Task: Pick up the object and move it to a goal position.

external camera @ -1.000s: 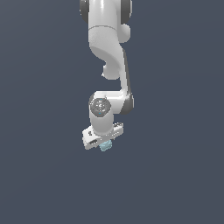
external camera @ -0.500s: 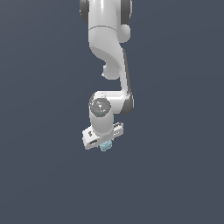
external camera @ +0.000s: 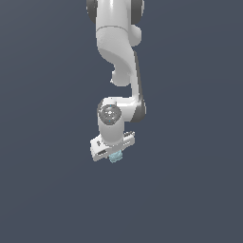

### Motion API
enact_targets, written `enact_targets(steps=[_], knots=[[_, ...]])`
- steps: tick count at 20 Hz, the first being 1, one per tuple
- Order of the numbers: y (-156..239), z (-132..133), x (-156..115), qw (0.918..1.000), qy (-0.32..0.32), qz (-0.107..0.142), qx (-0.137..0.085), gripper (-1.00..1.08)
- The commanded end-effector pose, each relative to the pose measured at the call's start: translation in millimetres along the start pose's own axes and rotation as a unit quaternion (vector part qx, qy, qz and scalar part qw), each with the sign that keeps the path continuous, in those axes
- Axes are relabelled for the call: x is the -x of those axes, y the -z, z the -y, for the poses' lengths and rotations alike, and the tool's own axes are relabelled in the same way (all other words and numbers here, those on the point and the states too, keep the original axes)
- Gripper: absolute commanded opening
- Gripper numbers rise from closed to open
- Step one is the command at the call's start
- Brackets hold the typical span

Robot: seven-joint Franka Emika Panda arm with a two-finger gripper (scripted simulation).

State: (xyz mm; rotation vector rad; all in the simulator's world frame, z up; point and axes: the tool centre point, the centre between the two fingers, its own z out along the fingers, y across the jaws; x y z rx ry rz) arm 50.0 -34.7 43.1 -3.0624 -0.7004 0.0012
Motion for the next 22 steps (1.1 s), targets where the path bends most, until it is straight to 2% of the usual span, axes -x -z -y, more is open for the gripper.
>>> enact_targets(steps=[1,10,22], knots=[[3.7,4.8,2.3,1.0000,0.000,0.000,0.000,-1.00],[28.1,39.3,21.6,1.0000,0.000,0.000,0.000,-1.00],[86.3,120.8,66.2,1.0000,0.000,0.000,0.001,-1.00]])
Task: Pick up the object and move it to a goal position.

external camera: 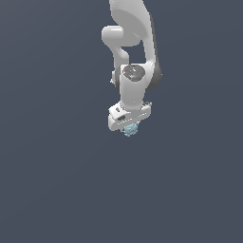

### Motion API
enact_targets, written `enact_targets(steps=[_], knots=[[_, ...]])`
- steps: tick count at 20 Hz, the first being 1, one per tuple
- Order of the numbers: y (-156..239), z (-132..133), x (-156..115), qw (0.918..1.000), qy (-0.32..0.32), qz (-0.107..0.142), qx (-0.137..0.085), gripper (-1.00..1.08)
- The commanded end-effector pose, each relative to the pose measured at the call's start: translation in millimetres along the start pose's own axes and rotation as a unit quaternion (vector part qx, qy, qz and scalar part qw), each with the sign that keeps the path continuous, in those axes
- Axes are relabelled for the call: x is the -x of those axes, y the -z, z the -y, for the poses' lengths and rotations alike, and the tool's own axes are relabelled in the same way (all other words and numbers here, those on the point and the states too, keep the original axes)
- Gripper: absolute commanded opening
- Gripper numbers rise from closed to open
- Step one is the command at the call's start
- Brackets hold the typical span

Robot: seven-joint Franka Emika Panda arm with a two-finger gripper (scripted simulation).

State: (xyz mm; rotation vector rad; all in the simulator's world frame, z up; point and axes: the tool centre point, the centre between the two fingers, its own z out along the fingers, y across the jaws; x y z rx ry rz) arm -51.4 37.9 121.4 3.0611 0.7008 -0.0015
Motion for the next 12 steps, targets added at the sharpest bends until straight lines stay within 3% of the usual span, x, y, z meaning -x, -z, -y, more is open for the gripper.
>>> enact_targets(steps=[1,12], knots=[[13.4,18.6,10.3,1.0000,0.000,0.000,0.000,-1.00],[61.1,83.3,43.3,1.0000,0.000,0.000,0.001,-1.00]])
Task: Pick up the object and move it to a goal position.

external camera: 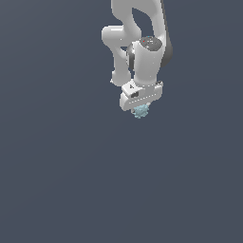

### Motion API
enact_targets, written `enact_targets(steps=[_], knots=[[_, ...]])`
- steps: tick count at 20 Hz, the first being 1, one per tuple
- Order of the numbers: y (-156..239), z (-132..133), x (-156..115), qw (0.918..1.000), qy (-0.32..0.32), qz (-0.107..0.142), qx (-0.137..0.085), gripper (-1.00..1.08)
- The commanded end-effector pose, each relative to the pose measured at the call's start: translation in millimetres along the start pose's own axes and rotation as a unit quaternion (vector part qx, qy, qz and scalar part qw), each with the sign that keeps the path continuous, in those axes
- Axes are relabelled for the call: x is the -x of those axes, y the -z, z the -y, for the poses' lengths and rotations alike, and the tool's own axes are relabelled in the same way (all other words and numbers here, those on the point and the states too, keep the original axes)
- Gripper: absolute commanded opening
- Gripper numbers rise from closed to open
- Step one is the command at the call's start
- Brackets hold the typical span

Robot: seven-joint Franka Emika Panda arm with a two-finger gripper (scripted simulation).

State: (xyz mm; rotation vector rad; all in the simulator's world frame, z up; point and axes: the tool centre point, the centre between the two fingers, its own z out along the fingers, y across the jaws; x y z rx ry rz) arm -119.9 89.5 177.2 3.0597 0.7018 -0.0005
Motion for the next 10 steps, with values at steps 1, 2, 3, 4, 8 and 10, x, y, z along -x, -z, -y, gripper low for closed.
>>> enact_targets(steps=[1,2,3,4,8,10], knots=[[8.3,11.0,5.8,1.0000,0.000,0.000,0.000,-1.00],[11.0,14.6,7.5,1.0000,0.000,0.000,0.000,-1.00],[13.5,17.8,9.0,1.0000,0.000,0.000,0.000,-1.00],[15.7,20.6,10.2,1.0000,0.000,0.000,0.000,-1.00],[21.8,28.3,13.1,1.0000,0.000,0.000,-0.001,-1.00],[23.3,29.9,13.4,1.0000,0.000,0.000,-0.001,-1.00]])
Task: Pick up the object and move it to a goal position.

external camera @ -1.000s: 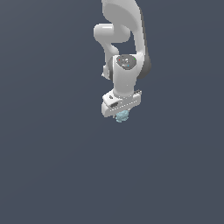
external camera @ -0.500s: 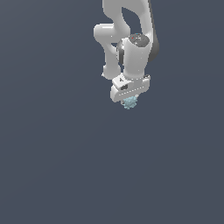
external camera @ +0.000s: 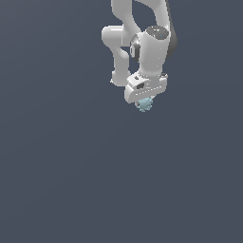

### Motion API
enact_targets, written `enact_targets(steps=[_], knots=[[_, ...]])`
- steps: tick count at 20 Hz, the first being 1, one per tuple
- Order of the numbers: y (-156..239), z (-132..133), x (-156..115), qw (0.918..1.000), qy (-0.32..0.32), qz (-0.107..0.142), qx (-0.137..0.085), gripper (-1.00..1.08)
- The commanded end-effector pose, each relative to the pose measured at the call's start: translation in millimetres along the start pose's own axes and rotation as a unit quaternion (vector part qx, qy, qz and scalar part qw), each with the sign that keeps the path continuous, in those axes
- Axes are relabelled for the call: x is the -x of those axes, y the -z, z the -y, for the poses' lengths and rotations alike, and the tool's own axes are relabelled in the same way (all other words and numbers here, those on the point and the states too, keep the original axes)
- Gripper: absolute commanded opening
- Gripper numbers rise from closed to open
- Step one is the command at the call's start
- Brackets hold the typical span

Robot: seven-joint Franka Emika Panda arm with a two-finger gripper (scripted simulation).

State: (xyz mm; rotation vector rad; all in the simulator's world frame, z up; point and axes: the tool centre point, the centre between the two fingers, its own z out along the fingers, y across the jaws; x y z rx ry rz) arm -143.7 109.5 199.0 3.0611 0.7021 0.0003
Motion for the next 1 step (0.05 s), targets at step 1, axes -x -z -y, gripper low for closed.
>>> enact_targets(steps=[1], knots=[[1.6,1.8,0.7,1.0000,0.000,0.000,0.000,-1.00]])
